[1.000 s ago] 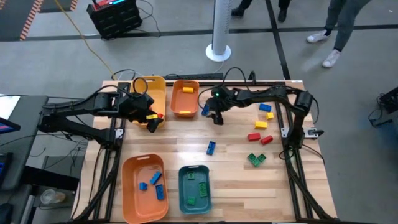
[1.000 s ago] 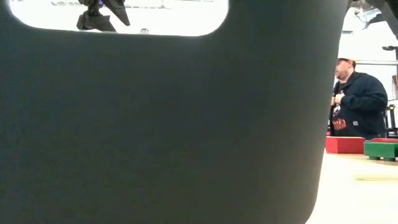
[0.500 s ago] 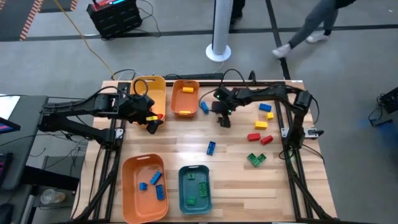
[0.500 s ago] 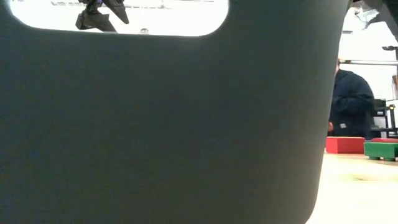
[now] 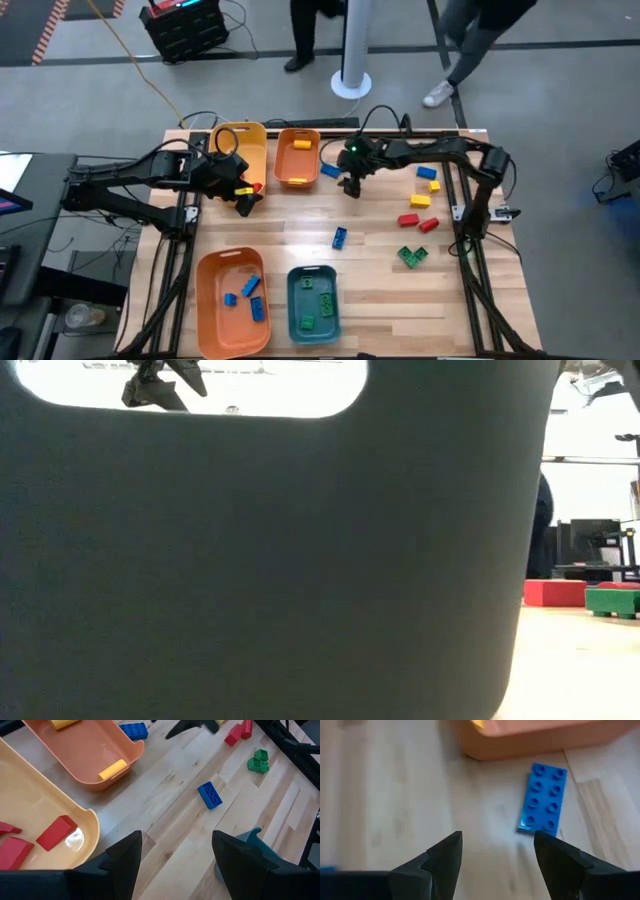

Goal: Sort blocks
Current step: Put the blue game piece into the large orange bin

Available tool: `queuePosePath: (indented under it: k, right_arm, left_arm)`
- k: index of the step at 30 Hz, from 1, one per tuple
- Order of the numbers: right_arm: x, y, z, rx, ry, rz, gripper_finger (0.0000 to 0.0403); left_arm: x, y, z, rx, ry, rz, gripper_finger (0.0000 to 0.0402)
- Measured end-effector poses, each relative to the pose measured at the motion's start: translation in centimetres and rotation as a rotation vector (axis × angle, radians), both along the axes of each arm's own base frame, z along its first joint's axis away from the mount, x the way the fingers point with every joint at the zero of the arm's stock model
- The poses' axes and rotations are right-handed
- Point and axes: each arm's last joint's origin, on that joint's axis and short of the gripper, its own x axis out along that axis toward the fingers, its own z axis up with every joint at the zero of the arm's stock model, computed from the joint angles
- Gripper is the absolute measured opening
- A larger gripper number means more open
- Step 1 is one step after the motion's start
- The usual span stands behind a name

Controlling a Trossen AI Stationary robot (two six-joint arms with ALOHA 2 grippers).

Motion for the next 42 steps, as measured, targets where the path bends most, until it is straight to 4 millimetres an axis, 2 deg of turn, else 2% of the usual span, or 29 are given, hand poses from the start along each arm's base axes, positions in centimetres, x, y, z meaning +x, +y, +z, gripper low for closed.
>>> queuePosePath:
  k: [6,14,19,29,35,40,42]
  right_arm:
    - [0.8,-0.6,-1.8,-0.040,0.002,-0.045,0.0260]
    - [1.5,0.3,-0.5,-0.138,-0.031,-0.077,0.0260]
    - [1.8,0.6,-0.9,-0.190,-0.018,-0.016,0.0260]
    - [0.8,-2.2,-1.3,-0.236,-0.017,-0.061,0.0260]
    - [0.0,-3.6,-1.3,-0.204,-0.040,-0.032,0.0260]
    - [0.4,-3.8,-3.4,-0.160,-0.035,0.013,0.0260]
    - [0.6,-3.8,-3.6,-0.164,-0.045,0.015,0.0260]
  left_arm:
    - [0.0,-0.3,0.0,-0.028,-0.009,0.010,0.0235]
    - [0.0,-0.8,0.0,-0.056,-0.014,0.014,0.0235]
    - [0.0,-0.8,0.0,-0.057,-0.014,0.015,0.0235]
    - [0.0,-1.0,-0.1,-0.078,-0.014,0.025,0.0235]
    - [0.0,-1.0,-0.1,-0.083,-0.016,0.030,0.0235]
    - [0.0,-1.0,-0.1,-0.090,-0.019,0.037,0.0235]
    - [0.0,-1.0,0.0,-0.097,-0.022,0.044,0.0235]
